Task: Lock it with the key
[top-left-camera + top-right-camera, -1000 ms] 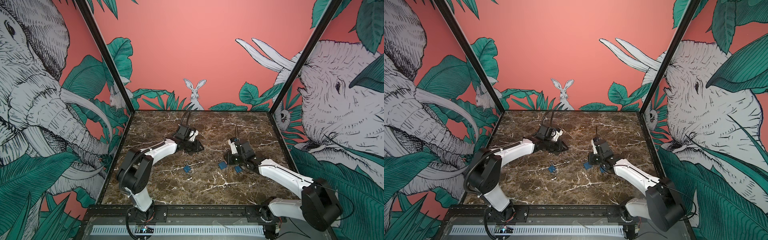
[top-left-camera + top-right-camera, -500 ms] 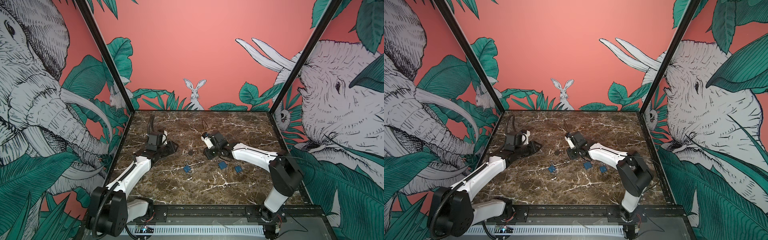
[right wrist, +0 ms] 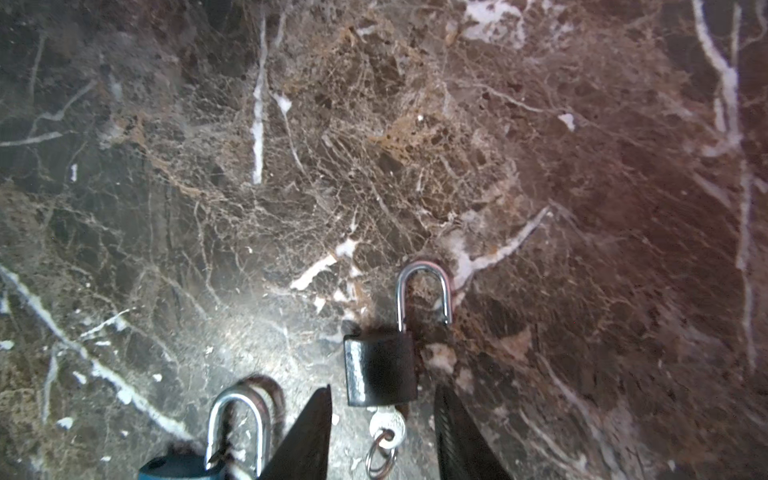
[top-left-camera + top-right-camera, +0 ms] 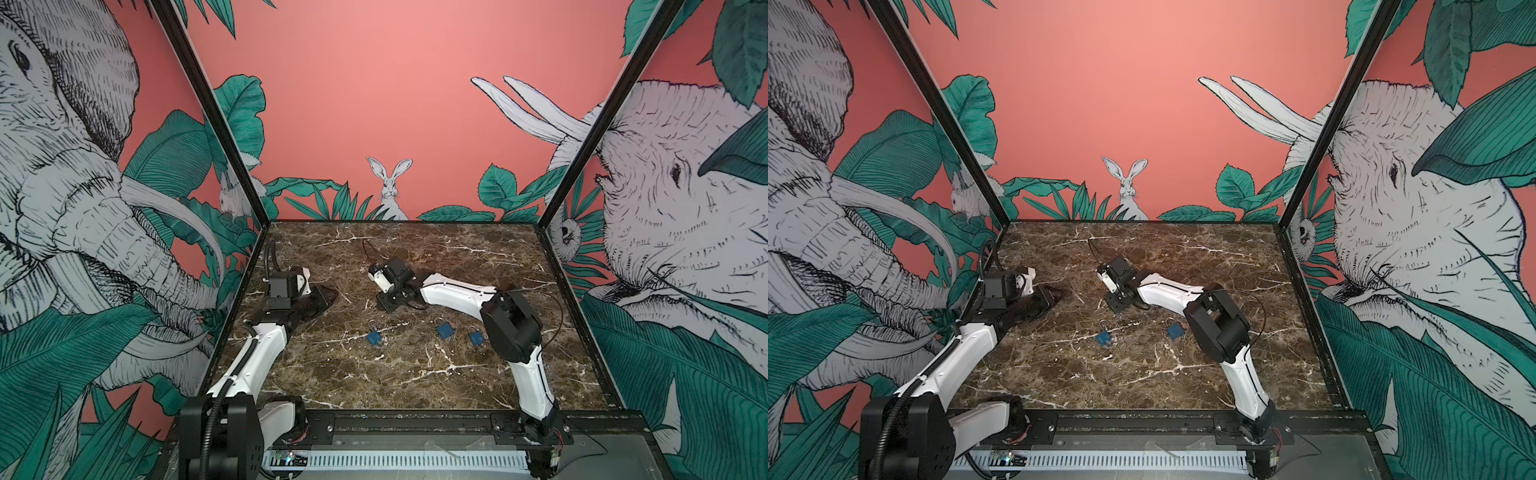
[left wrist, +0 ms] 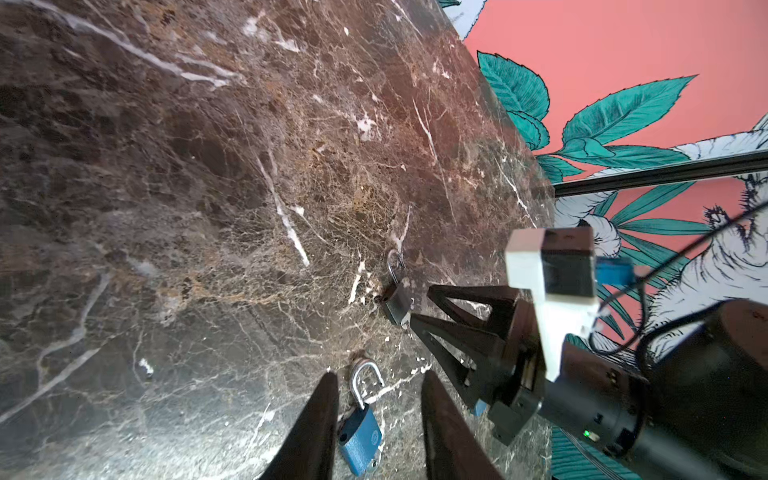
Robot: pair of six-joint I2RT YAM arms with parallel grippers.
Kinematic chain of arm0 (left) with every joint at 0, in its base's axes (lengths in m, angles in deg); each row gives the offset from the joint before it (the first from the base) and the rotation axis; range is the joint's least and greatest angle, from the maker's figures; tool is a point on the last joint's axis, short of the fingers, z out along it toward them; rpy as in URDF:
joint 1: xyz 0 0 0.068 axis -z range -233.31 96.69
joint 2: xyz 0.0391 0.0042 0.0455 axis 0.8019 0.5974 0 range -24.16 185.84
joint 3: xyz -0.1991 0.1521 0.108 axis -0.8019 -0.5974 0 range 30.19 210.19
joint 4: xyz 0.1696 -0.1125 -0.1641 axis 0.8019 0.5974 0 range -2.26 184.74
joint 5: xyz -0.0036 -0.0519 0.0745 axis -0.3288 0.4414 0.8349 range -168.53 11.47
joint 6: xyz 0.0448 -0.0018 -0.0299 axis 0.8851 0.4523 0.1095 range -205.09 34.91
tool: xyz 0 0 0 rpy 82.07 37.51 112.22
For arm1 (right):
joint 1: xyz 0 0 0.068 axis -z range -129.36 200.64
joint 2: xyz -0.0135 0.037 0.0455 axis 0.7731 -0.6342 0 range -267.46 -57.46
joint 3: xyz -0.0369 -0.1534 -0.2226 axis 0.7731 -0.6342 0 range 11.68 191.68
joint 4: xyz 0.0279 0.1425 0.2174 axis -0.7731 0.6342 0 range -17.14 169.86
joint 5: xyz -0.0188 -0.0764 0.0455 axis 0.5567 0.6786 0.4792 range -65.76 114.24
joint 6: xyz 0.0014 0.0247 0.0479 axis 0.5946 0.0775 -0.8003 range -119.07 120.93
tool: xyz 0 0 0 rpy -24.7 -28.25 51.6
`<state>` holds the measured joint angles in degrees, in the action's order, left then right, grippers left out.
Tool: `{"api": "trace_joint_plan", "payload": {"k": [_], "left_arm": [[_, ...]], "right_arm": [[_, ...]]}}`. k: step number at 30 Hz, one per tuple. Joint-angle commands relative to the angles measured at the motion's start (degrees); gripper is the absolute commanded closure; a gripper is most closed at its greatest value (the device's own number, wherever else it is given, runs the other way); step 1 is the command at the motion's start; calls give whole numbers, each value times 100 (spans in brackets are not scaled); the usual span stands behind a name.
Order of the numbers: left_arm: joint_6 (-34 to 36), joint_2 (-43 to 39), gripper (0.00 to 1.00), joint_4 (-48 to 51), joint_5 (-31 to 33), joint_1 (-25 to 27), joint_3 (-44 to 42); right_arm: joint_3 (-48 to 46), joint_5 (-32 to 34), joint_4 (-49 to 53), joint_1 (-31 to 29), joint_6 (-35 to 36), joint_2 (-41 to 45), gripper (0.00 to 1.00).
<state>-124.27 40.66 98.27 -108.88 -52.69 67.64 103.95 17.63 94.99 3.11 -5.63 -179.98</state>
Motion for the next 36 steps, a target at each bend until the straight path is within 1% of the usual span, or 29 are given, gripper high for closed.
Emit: {"api": "trace_joint_plan", "payload": {"k": [1, 6, 15, 16, 19, 24, 32, 36], "left_arm": [[77, 72, 64, -232, -240, -104, -40], [67, 196, 64, -357, -366, -181, -93], [69, 257, 64, -439, -367, -257, -188], [61, 252, 64, -444, -505, -261, -186], [42, 241, 64, -464, -583, -278, -215], [11, 228, 64, -507, -619, -312, -247], [-52, 209, 64, -578, -699, -361, -259], [-62, 176, 64, -569, -721, -393, -267]], "right_arm": [[223, 61, 331, -54, 158, -151, 58], [378, 111, 462, -72, 203, -347, 57], [592, 228, 589, -168, 312, -597, 56], [620, 243, 616, -177, 323, -627, 56], [663, 353, 648, -203, 354, -677, 56], [753, 439, 741, -216, 398, -743, 57], [890, 613, 925, -265, 374, -856, 62], [994, 649, 1030, -278, 400, -956, 63]]}}
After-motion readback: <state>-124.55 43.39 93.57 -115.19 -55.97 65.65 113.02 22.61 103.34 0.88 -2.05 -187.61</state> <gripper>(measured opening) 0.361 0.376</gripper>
